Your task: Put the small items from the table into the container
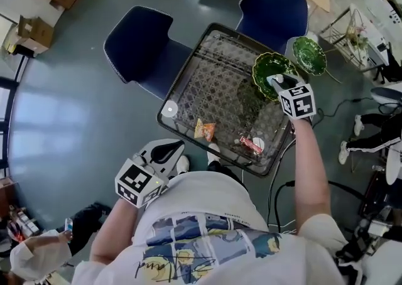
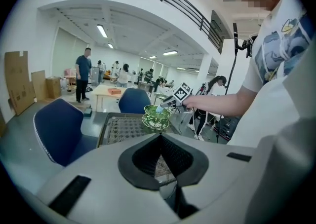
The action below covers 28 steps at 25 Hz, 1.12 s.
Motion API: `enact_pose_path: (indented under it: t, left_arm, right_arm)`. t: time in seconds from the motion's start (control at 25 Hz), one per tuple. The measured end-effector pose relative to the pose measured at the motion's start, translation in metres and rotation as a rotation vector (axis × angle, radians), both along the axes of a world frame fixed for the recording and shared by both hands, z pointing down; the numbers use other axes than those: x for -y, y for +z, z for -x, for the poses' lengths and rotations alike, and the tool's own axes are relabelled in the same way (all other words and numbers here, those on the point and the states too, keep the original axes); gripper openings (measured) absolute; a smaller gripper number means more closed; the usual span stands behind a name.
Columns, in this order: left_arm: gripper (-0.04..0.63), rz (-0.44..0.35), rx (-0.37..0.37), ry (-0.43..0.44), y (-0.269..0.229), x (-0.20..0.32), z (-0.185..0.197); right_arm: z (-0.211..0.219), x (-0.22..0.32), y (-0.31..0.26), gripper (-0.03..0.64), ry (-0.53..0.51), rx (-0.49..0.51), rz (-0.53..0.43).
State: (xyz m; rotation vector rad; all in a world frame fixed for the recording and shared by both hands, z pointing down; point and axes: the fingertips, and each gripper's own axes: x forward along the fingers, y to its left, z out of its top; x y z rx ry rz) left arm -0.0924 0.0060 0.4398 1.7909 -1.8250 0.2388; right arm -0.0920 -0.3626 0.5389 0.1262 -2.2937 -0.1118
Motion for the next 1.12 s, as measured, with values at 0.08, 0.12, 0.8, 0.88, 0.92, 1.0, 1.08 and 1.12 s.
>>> enact_pose_path:
  t: [0.08, 0.12, 0.8, 0.88, 0.92, 1.0, 1.08, 1.12]
  left_arm:
    - [0.008, 0.014, -0.002, -0.026, 0.005, -0.005, 0.000]
    - [0.009, 0.020, -0.002, -0.037, 0.006, -0.007, 0.000]
    - [0.008, 0.057, 0.006, -0.096, 0.010, -0.006, -0.005]
    - [0.008, 0.057, 0.007, -0.091, 0.010, -0.006, -0.006]
    - [0.008, 0.056, 0.008, -0.088, 0.010, -0.006, -0.007]
    - [0.008, 0.053, 0.009, -0.082, 0.009, -0.004, -0.007]
    - [0.008, 0.050, 0.007, -0.073, 0.008, -0.003, -0.007]
    - [0.009, 0.049, 0.006, -0.067, 0.007, -0.003, -0.007]
  right_arm:
    - [-0.002, 0.014, 0.015, 0.152, 0.016, -0.026, 0.002]
    - [-0.002, 0.020, 0.021, 0.152, 0.021, -0.036, 0.003]
    - [0.009, 0.036, 0.038, 0.153, 0.018, -0.024, 0.024]
    - [0.007, 0.037, 0.036, 0.155, 0.030, -0.007, 0.027]
    - [0.006, 0.039, 0.034, 0.155, 0.035, 0.001, 0.026]
    - [0.004, 0.040, 0.030, 0.156, 0.046, 0.014, 0.020]
    - [0.000, 0.040, 0.026, 0.156, 0.056, 0.021, 0.017]
    - [-0.003, 0.038, 0.024, 0.156, 0.062, 0.023, 0.016]
